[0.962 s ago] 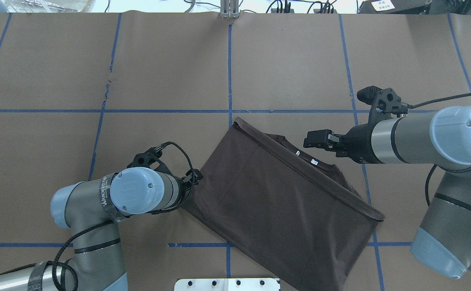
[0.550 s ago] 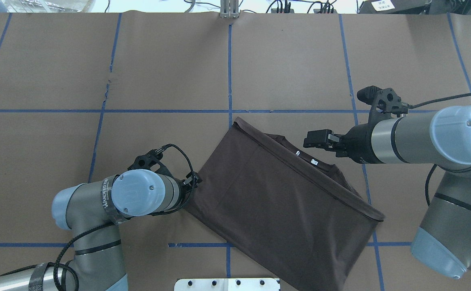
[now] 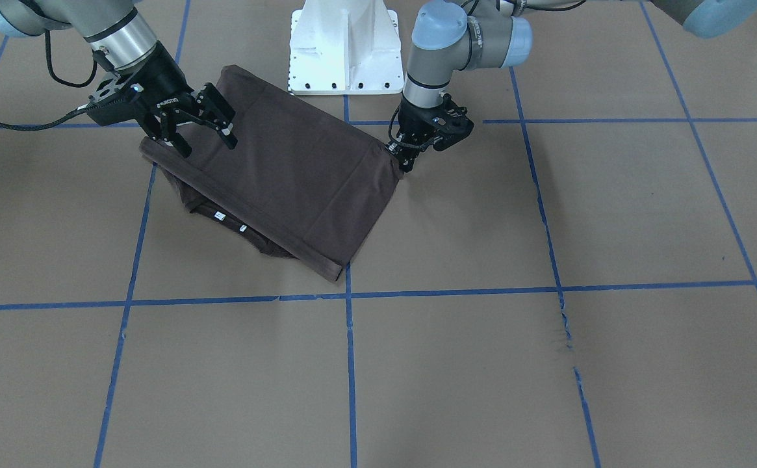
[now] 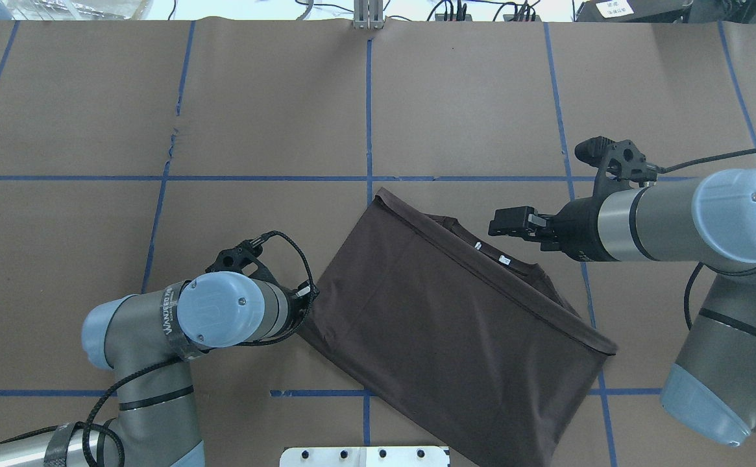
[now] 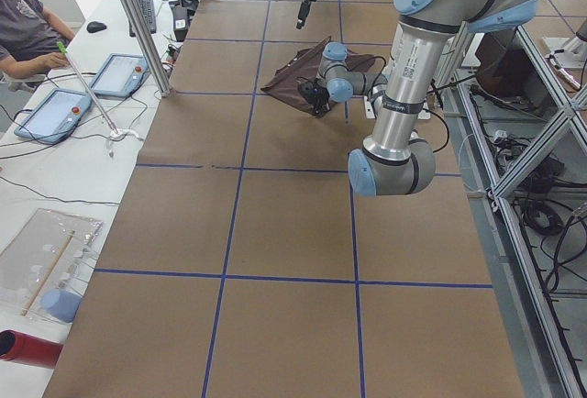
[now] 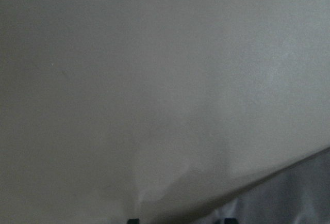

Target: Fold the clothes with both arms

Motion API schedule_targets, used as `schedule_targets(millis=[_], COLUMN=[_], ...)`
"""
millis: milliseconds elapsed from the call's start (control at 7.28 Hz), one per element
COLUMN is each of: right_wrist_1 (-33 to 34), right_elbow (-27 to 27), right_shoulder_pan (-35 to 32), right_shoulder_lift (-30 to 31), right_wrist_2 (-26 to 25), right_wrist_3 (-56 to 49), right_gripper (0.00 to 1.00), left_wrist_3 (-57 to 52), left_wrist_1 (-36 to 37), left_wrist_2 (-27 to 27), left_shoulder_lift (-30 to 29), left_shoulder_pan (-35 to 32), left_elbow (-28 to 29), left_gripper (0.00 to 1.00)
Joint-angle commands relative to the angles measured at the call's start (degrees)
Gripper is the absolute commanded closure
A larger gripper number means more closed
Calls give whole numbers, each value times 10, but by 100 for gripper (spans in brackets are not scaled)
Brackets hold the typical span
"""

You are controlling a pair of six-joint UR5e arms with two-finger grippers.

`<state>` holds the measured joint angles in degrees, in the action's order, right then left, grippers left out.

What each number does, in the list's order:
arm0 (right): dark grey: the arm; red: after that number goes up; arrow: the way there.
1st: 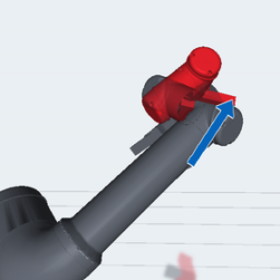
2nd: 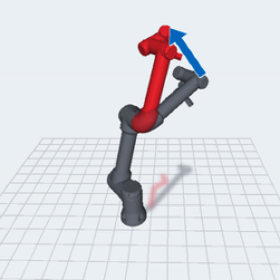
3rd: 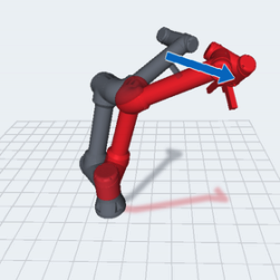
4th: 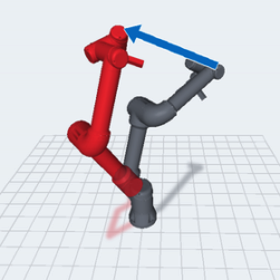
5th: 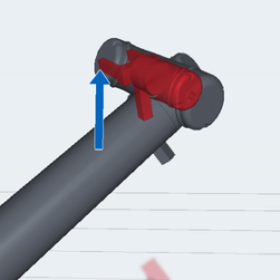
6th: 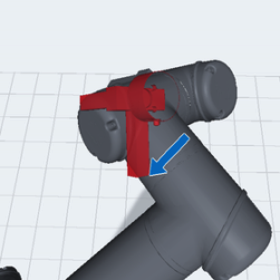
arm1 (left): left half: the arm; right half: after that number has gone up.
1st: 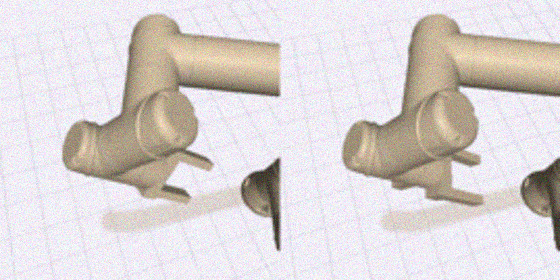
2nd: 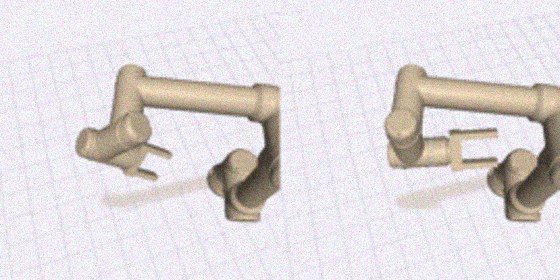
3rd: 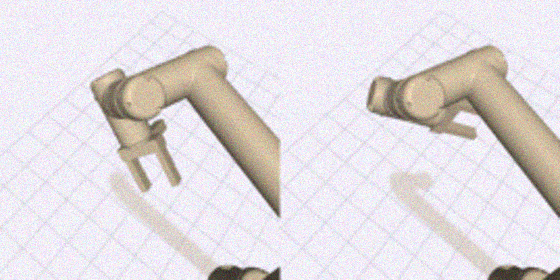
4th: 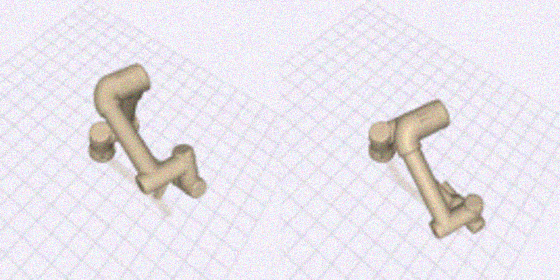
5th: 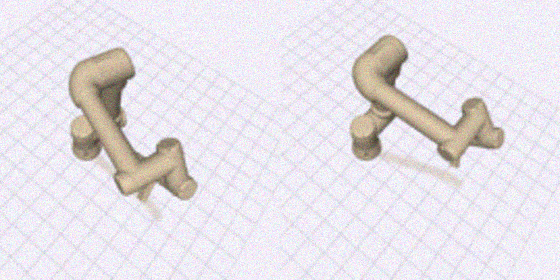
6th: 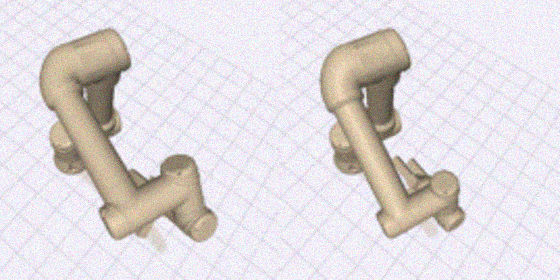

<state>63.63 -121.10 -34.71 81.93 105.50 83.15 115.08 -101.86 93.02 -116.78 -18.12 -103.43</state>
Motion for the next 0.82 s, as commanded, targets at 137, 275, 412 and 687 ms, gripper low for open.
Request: schedule_targets(millis=[137, 275, 412, 687], right_wrist_1=[0, 0, 0, 0], right_elbow=[1, 1, 1, 0], right_shoulder_pan=[-3, -3, -3, -2], right_shoulder_lift=[1, 2, 2, 1], right_wrist_2=[0, 0, 1, 0], right_wrist_3=[0, 0, 0, 1], right_gripper=[0, 0, 0, 0], left_wrist_3=[-6, -20, -68, -145], left_wrist_1=[0, 1, 0, -6], left_wrist_2=[1, 0, 1, 2], left_shoulder_lift=[3, 6, 4, -5], left_shoulder_pan=[-2, -28, -66, -131], left_elbow=[1, 8, 10, 55], left_gripper=[100, 100, 100, 100])
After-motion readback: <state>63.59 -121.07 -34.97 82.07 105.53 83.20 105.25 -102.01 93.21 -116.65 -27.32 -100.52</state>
